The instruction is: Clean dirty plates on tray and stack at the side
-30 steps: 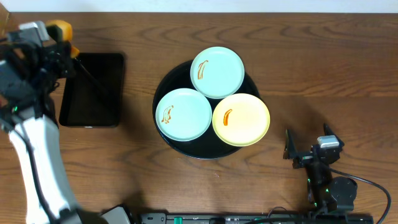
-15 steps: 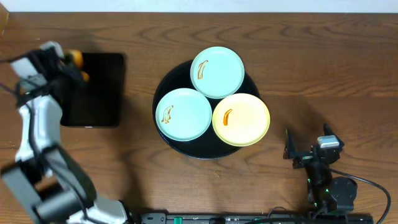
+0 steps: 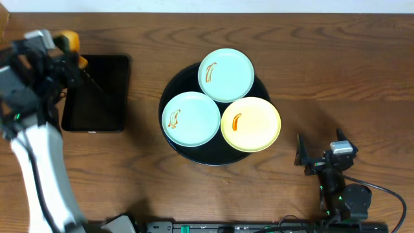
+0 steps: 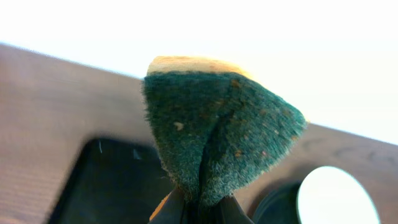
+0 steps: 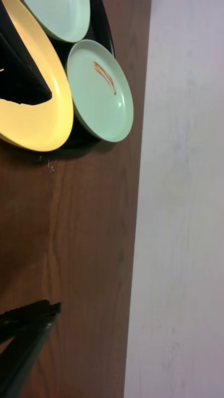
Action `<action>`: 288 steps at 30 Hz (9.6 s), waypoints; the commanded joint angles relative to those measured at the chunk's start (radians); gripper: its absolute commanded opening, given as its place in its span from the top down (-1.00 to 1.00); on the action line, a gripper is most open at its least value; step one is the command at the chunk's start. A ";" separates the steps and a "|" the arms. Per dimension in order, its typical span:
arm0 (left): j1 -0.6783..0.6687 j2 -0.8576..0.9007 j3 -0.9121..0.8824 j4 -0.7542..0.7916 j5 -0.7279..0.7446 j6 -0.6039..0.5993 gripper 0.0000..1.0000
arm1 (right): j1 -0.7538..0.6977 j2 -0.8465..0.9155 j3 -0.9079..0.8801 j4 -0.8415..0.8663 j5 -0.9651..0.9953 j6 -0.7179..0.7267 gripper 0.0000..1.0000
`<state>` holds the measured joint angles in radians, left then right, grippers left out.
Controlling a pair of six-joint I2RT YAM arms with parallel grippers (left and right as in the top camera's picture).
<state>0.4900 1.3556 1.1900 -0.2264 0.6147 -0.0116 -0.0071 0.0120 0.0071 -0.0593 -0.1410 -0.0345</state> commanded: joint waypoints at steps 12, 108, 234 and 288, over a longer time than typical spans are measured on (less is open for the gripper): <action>0.002 0.191 -0.072 0.001 -0.283 0.021 0.85 | 0.008 -0.005 -0.002 -0.004 0.002 -0.008 -0.98; -0.771 0.325 -0.052 -0.403 -0.287 -0.258 -0.08 | 0.008 -0.005 -0.002 0.033 -0.057 0.013 -0.99; -0.770 0.249 -0.053 -0.525 -0.425 -0.255 -0.57 | 0.616 2.227 1.684 -0.793 0.017 0.356 0.61; -0.771 0.425 -0.069 -0.385 -0.267 -0.209 -0.56 | 0.616 2.227 1.684 -0.792 0.018 0.352 0.98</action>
<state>-0.2806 1.7576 1.1225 -0.6151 0.3386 -0.2558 0.6018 2.2219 1.6947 -0.8524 -0.1188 0.3141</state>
